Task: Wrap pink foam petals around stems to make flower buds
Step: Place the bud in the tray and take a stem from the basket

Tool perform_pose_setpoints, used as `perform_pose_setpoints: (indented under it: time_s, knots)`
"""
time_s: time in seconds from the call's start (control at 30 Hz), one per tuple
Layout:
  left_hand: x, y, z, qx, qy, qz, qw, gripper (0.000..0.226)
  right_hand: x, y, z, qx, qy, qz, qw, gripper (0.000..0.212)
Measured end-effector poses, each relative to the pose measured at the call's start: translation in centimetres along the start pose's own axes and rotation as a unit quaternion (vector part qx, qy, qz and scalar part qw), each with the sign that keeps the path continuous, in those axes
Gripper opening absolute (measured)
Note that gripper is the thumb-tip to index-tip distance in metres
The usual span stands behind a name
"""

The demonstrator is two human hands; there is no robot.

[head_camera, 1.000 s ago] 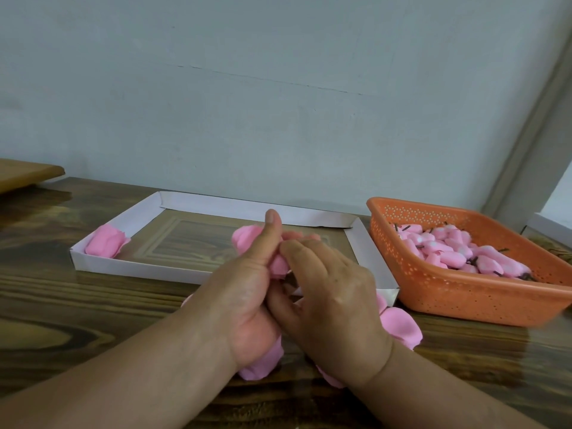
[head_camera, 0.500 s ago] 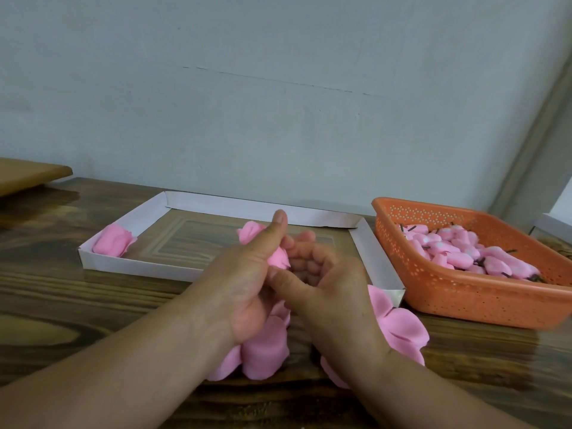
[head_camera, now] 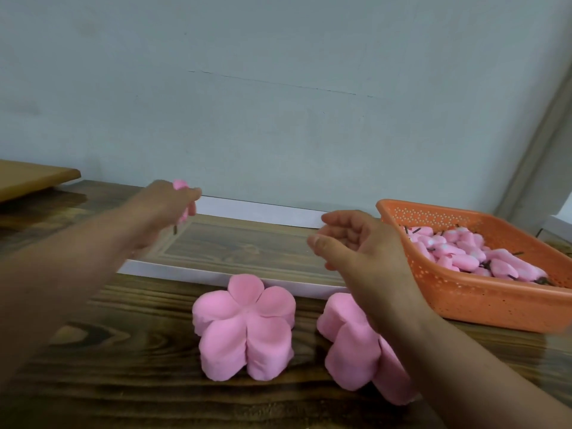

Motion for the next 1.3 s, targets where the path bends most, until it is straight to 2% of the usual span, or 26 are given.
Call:
perform_pose_setpoints:
  time_s: [0.13, 0.23, 0.3, 0.47, 0.63, 0.83, 0.9, 1.0, 1.13, 1.3]
  knots:
    - [-1.6, -2.5, -2.2, -0.026, -0.19, -0.002, 0.981, 0.032, -0.3, -0.7, -1.0, 0.03, 0.018, -0.022, 0.999, 0.023]
    - [-2.7, -3.2, -2.6, -0.018, -0.365, 0.012, 0.931, 0.034, -0.5, -1.2, -1.9, 0.054, 0.017, -0.025, 0.998, 0.023]
    - [-3.4, -3.5, -2.5, -0.029, -0.43, -0.003, 0.902, 0.032, -0.6, -1.5, -2.5, 0.069, 0.023, -0.027, 0.997, 0.022]
    - [-4.9, -2.7, -1.5, -0.082, -0.48, -0.112, 0.866, 0.04, -1.0, -1.9, -3.9, 0.101, 0.016, -0.033, 0.994, 0.022]
    - [-5.2, -2.5, -1.0, -0.064, -0.488, -0.096, 0.865, 0.044, -1.4, -2.1, -4.6, 0.12, 0.018, -0.036, 0.992, 0.022]
    - [-6.1, -3.3, -0.9, -0.078, -0.546, -0.061, 0.832, 0.046, -1.5, -2.2, -5.0, 0.123, 0.009, -0.044, 0.991, 0.017]
    - [-6.3, -3.6, -1.2, -0.073, -0.533, -0.054, 0.841, 0.044, -1.5, -2.3, -5.2, 0.125, 0.007, -0.046, 0.991, 0.016]
    - [-6.6, -4.0, -1.4, -0.084, -0.541, -0.047, 0.836, 0.041, -1.4, -2.5, -5.5, 0.131, 0.004, -0.049, 0.99, 0.015]
    - [-6.4, -4.7, -0.9, -0.084, -0.61, 0.012, 0.788, 0.041, -1.3, -2.8, -5.9, 0.133, 0.003, -0.053, 0.99, 0.014]
    - [-6.7, -4.6, -1.0, -0.102, -0.628, -0.02, 0.771, 0.039, -1.3, -3.0, -6.5, 0.143, 0.009, -0.066, 0.987, 0.013]
Point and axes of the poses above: each hand's wrist, its own y-axis away from the middle knuckle, its own z-axis out of the palm, x = y × z, the point moved 3 cm from there along -y, towards the middle knuckle, and after that the axes turned 3 degrees about y, right-handed, at the moved point
